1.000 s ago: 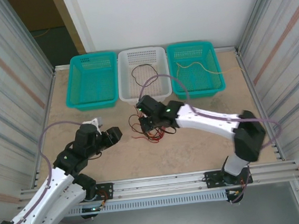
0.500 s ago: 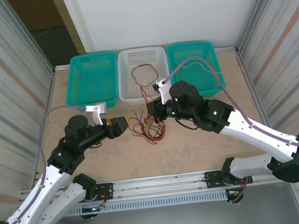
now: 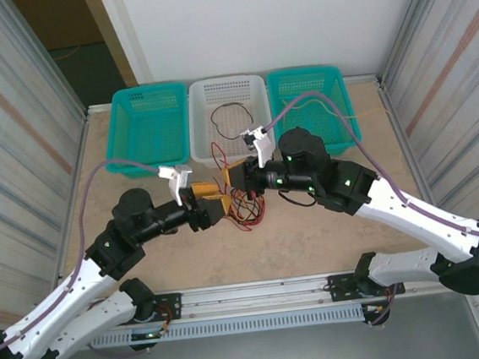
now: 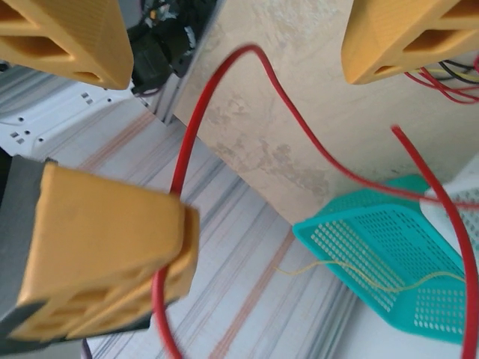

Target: Untangle the cables

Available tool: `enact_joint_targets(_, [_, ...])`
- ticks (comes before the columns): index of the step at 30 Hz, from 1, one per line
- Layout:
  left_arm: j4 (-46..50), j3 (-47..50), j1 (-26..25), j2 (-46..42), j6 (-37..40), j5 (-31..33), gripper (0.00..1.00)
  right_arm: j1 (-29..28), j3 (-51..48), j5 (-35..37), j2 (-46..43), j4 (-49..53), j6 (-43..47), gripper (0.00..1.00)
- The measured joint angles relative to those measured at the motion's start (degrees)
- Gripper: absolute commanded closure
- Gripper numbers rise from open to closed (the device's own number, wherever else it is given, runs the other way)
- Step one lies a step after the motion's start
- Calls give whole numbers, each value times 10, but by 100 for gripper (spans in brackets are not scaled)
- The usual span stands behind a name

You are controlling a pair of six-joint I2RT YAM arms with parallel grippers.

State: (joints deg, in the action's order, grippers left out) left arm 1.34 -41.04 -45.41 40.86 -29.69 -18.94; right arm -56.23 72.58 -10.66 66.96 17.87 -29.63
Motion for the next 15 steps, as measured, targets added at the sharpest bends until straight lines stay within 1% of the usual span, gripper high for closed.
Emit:
enact_joint_targets(6, [-5,-2,0,0,26,19,46,0,-4,-27,15,-10,-16,100])
enact_joint_targets(11, [-14,-2,-1,6,34,21,67,0,-6,-44,17,-27,-29,100])
enact_joint_targets(13, [-17,-2,-1,10,36,21,74,0,-7,-46,17,-31,-30,100])
enact_joint_targets(15, [-18,-2,-4,11,36,23,82,0,-8,-46,18,-33,-32,100])
